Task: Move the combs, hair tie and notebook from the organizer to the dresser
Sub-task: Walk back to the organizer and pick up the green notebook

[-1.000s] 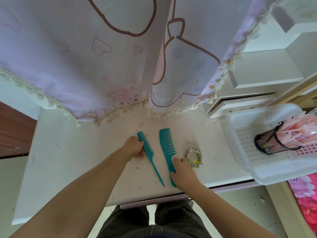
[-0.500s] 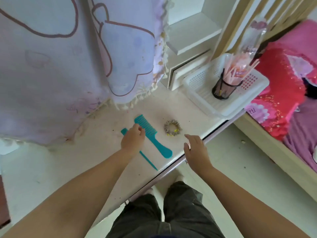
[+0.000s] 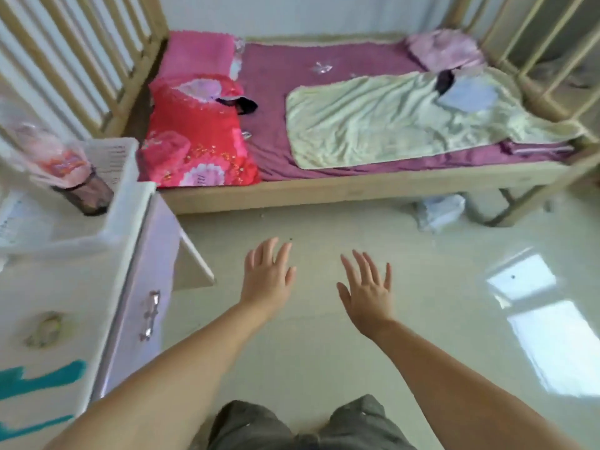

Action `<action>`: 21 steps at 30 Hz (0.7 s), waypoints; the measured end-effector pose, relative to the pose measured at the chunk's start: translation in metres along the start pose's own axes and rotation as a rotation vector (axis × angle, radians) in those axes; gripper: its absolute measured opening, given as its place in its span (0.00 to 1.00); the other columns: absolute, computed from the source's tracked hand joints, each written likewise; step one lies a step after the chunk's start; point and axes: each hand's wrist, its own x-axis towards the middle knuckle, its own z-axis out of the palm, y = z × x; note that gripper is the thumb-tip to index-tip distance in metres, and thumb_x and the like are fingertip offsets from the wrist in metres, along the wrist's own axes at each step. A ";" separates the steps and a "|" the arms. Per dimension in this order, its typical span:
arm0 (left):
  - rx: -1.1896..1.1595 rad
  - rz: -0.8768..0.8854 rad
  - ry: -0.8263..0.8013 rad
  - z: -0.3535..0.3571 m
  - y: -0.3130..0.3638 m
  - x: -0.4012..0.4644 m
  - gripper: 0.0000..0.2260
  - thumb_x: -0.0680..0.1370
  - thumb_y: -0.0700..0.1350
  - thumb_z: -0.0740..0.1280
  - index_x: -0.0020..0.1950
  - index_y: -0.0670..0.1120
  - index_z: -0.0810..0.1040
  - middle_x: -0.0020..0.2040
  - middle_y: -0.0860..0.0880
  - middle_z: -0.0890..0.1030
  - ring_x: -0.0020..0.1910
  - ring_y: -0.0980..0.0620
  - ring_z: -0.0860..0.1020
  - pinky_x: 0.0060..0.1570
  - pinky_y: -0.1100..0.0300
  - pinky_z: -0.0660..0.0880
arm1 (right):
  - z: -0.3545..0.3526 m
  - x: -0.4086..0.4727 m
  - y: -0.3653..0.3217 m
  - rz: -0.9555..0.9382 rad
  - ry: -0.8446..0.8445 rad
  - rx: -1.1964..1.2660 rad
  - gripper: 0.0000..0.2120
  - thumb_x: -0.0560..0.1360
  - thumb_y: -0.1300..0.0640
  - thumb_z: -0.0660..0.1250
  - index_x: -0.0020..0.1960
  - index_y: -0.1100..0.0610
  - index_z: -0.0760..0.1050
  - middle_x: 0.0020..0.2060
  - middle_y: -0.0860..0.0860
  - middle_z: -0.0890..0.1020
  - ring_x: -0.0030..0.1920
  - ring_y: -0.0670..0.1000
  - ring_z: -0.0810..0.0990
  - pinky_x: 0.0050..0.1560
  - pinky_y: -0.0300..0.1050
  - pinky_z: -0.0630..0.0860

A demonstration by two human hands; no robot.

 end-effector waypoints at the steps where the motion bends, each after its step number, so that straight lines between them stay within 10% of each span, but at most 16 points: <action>1: 0.003 0.058 -0.029 0.013 0.035 0.012 0.22 0.77 0.47 0.62 0.69 0.41 0.68 0.69 0.36 0.69 0.67 0.38 0.68 0.67 0.42 0.62 | -0.007 -0.013 0.038 0.054 0.005 0.008 0.27 0.78 0.46 0.53 0.74 0.52 0.56 0.74 0.54 0.63 0.75 0.56 0.57 0.71 0.64 0.44; 21: 0.086 1.122 -0.429 0.254 0.710 0.124 0.24 0.79 0.52 0.53 0.74 0.48 0.55 0.75 0.45 0.59 0.73 0.47 0.56 0.73 0.46 0.48 | -0.066 -0.260 0.601 1.225 0.216 0.144 0.28 0.79 0.43 0.46 0.76 0.50 0.44 0.77 0.50 0.51 0.77 0.51 0.46 0.73 0.62 0.38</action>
